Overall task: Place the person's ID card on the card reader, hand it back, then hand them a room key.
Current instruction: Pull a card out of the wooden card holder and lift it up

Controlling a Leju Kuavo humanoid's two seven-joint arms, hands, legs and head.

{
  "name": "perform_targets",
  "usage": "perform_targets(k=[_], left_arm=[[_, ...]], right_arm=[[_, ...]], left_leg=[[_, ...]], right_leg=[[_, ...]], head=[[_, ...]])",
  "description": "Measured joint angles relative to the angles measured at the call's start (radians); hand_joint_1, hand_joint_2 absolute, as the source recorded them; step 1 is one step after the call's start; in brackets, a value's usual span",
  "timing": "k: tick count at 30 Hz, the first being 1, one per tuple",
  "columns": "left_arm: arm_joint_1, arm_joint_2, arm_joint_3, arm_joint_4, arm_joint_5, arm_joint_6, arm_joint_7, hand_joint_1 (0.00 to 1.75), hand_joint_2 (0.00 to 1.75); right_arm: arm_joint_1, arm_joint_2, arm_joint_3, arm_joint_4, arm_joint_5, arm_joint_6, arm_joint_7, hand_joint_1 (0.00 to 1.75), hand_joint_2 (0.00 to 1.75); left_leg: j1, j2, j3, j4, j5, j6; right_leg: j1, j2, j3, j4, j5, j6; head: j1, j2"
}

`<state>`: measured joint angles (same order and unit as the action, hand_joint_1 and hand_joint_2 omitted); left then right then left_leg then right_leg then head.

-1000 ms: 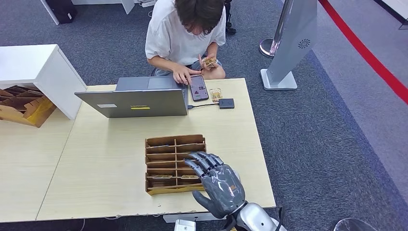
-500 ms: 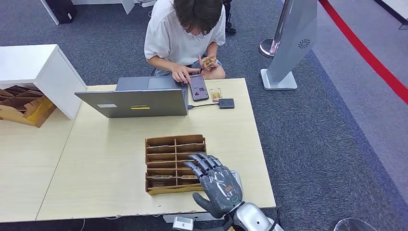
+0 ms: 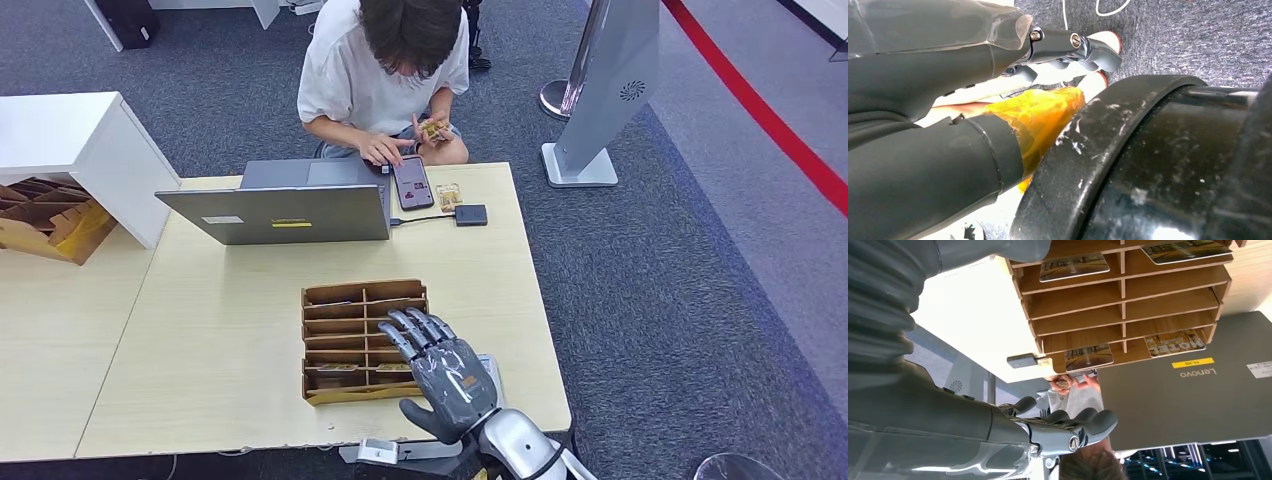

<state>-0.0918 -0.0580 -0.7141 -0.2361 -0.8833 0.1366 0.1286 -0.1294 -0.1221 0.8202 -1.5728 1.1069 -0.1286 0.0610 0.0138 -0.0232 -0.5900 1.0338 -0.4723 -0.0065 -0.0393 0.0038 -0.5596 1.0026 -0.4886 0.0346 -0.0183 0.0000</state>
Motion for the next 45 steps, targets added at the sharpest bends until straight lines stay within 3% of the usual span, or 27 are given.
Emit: perform_targets(k=[14,45], left_arm=[[-0.002,0.0,0.0,0.0,-0.005,-0.006,-0.001,0.0,0.0],[-0.007,0.0,0.0,0.0,-0.018,-0.018,0.0,0.0,0.0]], right_arm=[[-0.019,0.027,0.0,0.075,-0.012,0.01,0.002,0.37,1.75],[-0.03,0.064,0.0,0.172,-0.024,0.015,0.019,0.36,1.75]], left_leg=[[0.0,0.0,0.0,0.0,0.0,0.0],[0.0,0.0,0.0,0.0,0.0,0.0]], right_leg=[[0.0,0.0,0.0,0.0,0.0,0.0],[0.0,0.0,0.0,0.0,0.0,0.0]], head=[[0.0,0.0],[0.0,0.0]])
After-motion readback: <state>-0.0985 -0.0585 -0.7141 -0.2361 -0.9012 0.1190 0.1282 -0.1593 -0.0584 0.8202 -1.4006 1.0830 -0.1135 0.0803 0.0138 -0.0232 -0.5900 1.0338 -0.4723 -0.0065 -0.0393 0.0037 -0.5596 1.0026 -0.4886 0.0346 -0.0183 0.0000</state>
